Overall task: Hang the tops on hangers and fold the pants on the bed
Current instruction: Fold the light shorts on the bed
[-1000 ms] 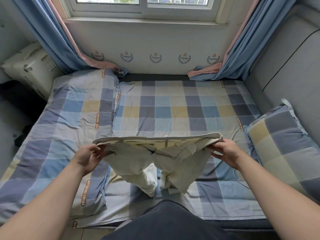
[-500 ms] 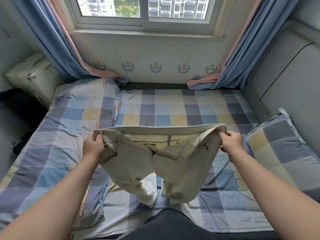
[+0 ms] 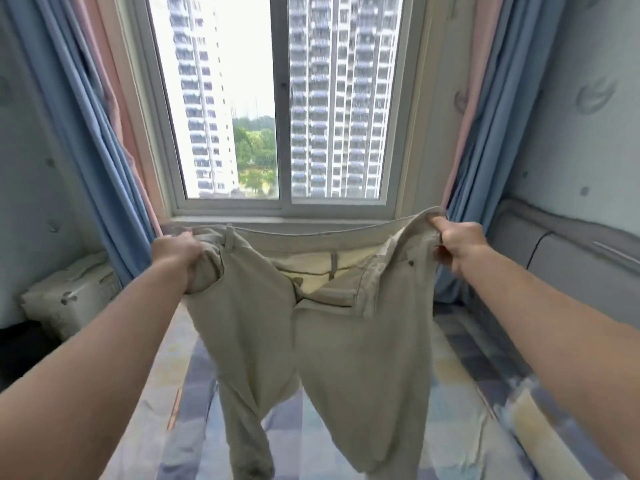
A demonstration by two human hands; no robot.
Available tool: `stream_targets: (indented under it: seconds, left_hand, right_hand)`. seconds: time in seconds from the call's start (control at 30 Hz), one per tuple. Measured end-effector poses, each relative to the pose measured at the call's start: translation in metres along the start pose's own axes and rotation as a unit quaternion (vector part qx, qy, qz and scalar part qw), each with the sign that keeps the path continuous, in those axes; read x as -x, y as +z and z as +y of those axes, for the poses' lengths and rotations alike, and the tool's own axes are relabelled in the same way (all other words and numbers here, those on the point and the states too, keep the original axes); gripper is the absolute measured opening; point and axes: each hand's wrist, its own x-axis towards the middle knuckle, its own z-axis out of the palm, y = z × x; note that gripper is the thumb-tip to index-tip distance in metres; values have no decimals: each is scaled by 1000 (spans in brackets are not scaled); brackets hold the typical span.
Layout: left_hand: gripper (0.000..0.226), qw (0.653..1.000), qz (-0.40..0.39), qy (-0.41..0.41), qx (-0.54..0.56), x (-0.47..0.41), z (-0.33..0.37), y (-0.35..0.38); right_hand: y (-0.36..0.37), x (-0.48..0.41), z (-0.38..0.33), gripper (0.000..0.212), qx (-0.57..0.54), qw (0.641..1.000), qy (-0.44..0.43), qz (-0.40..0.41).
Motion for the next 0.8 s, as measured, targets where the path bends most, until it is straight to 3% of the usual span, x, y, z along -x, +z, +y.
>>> stream_targets:
  seconds: [0.1,0.23,0.37,0.5,0.67,0.8]
  left_hand:
    - [25,992,-39,-6,117,0,74,-7]
    - [31,971,-101,49,210,18,158,-10]
    - [40,956,-140,125,227,56,227,-9]
    - [43,934,-186,151,264,91,276,-5]
    - [46,905,-258,183,285,123,310,1]
    - [45,895,-290,233,246,139,323,1]
  right_hand:
    - [7,0,-71,21,-59,997,-26,-33]
    - [20,17,-150,18,-83,992,-65,-74]
    - [38,45,-211,12,-76,982,-129,-118]
    - [58,76,-256,11,-51,969,-177,-164]
    - [78,107,-296,22,-18,950,-226,-214]
    - [89,124,-317,17,16,937,-264,-228]
